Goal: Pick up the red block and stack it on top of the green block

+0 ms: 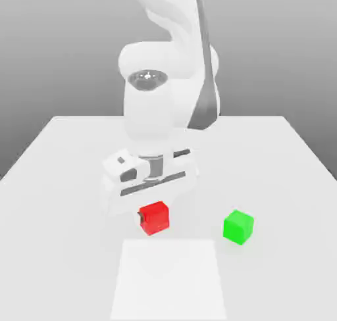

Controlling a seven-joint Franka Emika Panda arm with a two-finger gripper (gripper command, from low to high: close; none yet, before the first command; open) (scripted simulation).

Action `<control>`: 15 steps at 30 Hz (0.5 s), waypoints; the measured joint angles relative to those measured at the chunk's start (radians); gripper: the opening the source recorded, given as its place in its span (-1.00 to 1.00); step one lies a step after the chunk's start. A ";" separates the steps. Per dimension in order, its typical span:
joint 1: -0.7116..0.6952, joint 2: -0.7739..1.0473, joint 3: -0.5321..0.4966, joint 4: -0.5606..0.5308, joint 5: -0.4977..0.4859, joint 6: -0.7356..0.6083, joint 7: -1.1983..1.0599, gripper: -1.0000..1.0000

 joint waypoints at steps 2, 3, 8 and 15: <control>0.043 -0.028 0.047 -0.003 0.024 -0.025 0.072 -1.00; 0.066 -0.042 0.072 -0.005 0.038 -0.037 0.109 -1.00; 0.190 -0.107 0.194 -0.012 0.119 -0.094 0.288 -1.00; 0.288 -0.096 0.320 -0.014 0.175 -0.079 0.471 -1.00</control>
